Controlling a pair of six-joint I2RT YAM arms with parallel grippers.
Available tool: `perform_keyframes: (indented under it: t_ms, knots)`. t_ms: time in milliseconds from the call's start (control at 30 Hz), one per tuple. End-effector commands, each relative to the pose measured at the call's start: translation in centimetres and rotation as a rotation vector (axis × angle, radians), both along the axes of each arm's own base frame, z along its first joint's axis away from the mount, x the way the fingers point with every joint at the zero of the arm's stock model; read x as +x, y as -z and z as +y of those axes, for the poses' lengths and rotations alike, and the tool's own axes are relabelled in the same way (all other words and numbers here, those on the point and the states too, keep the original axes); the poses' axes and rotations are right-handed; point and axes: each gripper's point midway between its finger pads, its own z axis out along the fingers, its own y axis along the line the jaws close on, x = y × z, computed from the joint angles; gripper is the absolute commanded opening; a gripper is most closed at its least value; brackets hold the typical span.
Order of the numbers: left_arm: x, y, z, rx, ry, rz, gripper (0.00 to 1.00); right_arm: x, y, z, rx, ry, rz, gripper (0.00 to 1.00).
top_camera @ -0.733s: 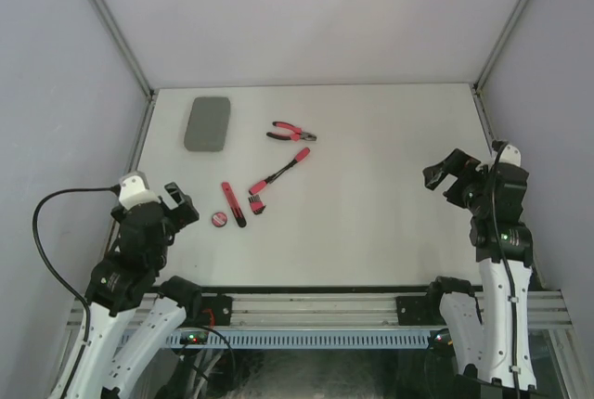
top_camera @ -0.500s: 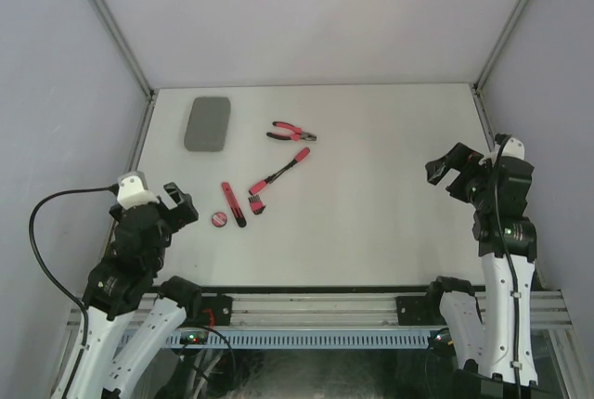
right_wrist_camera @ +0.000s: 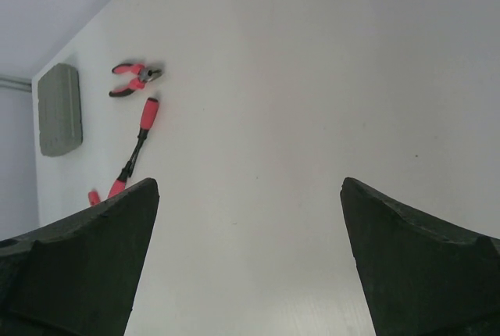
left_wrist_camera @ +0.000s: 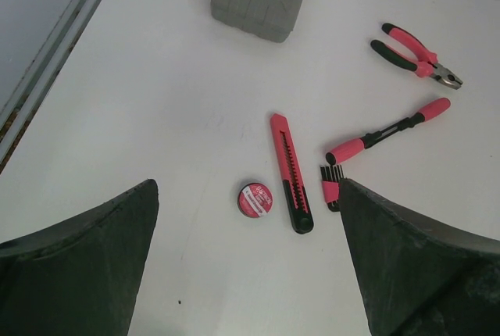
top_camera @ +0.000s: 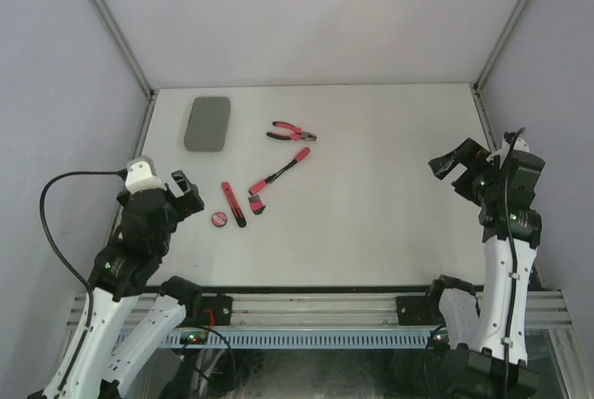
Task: Sort the tools into containers
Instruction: Move the storage box to the center of the board.
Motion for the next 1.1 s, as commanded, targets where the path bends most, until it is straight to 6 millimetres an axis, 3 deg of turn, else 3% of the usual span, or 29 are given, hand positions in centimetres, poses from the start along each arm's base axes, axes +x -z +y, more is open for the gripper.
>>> perform_keyframes:
  t_ms: [0, 200, 467, 633, 733, 833, 1067]
  knots:
    - [2.1, -2.7, -0.4, -0.008, -0.016, -0.043, 1.00, 0.2, 0.1, 2.1, 0.100, -0.103, 0.001, 1.00]
    - [5.5, -2.4, -2.8, -0.021, 0.038, 0.010, 1.00, 0.3, 1.6, 3.0, 0.125, -0.148, 0.022, 1.00]
    - [9.2, -0.9, -5.0, -0.057, 0.064, 0.030, 1.00, 0.3, 2.1, 4.2, 0.099, -0.196, 0.022, 1.00]
    - [11.0, 2.5, -5.6, -0.141, 0.066, 0.099, 1.00, 0.6, 2.7, 5.0, 0.147, -0.226, 0.030, 1.00]
    - [11.7, 5.4, -4.6, -0.198, 0.041, 0.181, 1.00, 0.7, 3.2, 5.4, 0.154, -0.241, 0.043, 1.00]
    - [12.7, 6.9, -2.8, -0.220, -0.002, 0.167, 1.00, 0.7, 3.6, 5.1, 0.126, -0.226, 0.051, 1.00]
    - [15.0, 5.9, 0.2, -0.261, -0.067, 0.041, 1.00, 0.6, 4.6, 5.2, 0.114, -0.222, 0.059, 1.00]
